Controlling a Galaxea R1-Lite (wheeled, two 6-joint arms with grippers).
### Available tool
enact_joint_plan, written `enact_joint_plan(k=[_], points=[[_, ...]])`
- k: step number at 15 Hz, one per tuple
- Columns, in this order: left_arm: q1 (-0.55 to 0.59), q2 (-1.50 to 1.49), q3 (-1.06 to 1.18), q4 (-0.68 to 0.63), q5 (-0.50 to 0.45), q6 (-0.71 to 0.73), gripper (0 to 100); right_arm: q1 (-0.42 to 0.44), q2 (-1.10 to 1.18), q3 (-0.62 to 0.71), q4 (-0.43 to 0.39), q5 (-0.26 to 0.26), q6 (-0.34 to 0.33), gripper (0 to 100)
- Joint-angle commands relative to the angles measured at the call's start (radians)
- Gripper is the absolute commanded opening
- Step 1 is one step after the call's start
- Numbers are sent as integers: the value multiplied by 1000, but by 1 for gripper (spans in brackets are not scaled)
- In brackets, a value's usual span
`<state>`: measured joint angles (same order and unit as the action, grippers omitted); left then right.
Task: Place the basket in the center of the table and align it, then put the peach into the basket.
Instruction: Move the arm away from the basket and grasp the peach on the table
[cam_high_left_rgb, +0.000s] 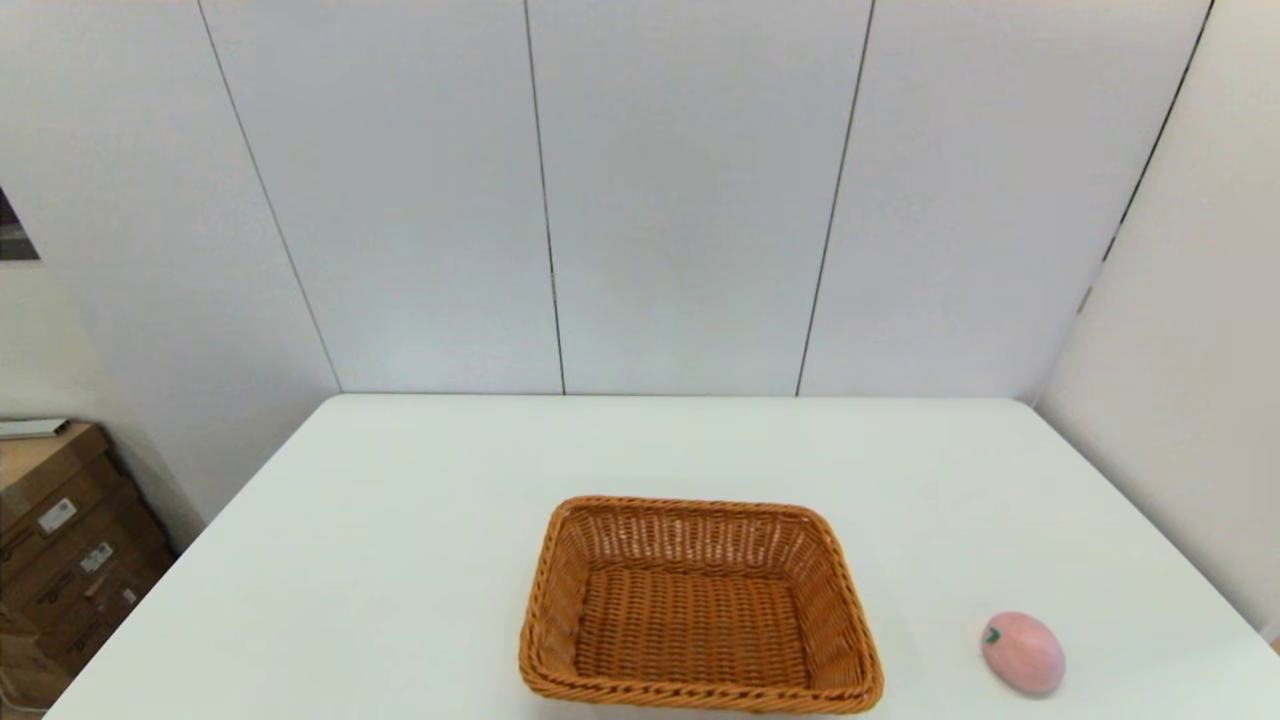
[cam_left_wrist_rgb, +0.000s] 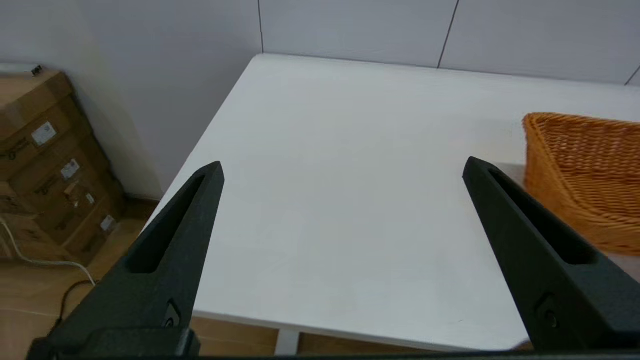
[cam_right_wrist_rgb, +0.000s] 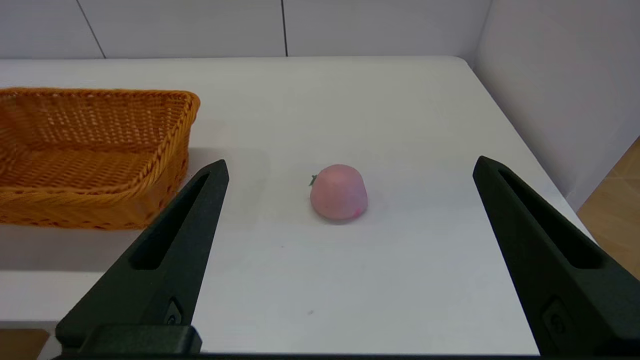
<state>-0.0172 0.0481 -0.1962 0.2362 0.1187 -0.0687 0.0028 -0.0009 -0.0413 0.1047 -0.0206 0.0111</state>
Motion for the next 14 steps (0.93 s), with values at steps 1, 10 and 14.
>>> enact_joint_plan(k=[1, 10, 14], points=[[3, -50, 161, -239, -51, -8, 100, 0, 107, -95, 36, -1, -10, 100], [3, -50, 196, -233, -87, 38, 100, 8, 1385, -325, -106, -45, -82, 100], [3, -50, 196, -232, -88, 58, 100, 10, 1607, -331, -286, -38, -82, 100]])
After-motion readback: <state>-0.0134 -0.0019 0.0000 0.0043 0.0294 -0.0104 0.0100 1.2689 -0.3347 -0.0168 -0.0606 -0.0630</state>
